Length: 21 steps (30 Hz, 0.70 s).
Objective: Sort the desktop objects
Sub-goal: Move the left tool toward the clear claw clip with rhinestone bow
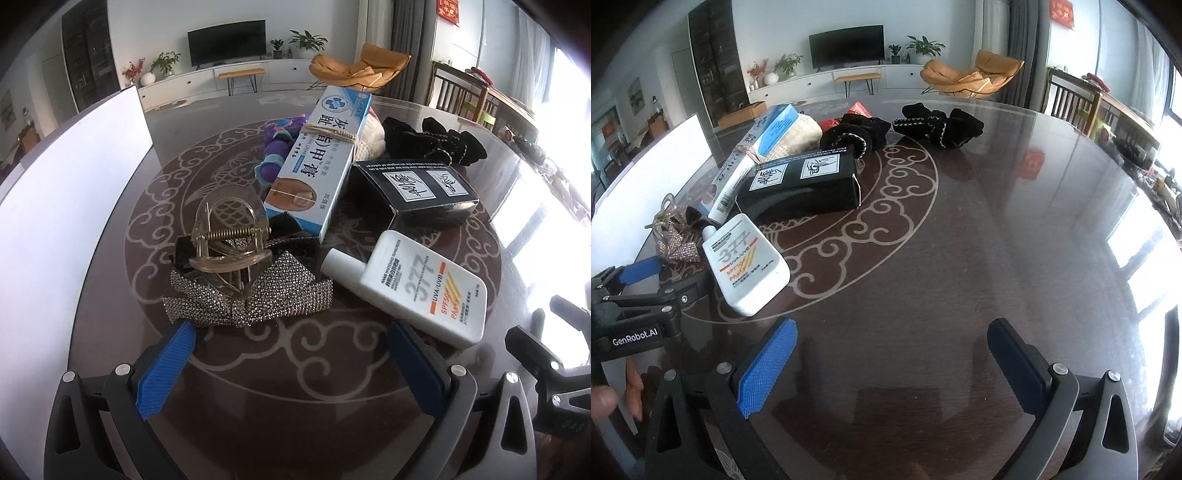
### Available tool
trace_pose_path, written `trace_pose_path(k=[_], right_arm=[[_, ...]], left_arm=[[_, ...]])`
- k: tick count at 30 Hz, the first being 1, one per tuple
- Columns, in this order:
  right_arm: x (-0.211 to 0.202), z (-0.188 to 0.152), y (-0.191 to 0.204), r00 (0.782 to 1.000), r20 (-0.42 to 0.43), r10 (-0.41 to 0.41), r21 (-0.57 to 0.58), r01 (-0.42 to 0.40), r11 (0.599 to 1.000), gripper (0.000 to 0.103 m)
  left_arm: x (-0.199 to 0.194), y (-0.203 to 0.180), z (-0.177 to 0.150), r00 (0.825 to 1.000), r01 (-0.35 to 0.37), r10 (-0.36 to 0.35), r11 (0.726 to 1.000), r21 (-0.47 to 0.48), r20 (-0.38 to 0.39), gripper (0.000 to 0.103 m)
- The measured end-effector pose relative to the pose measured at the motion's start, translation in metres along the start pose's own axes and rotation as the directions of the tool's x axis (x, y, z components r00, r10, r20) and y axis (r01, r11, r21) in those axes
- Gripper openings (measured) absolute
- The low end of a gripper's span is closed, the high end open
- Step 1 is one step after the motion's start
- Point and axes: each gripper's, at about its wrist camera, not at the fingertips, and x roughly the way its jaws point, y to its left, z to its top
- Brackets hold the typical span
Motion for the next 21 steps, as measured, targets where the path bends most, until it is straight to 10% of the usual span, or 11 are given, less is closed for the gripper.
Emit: trace_pose_path(k=[21], right_arm=[[0.0012,-0.0003,-0.0046,1.0,-0.007,0.008,0.026,-0.008,1.0,0.103]], left_arm=[[0.0,-0.0006,0.0001,1.0,-0.001,0.001,1.0,-0.002,0.0,0.103]])
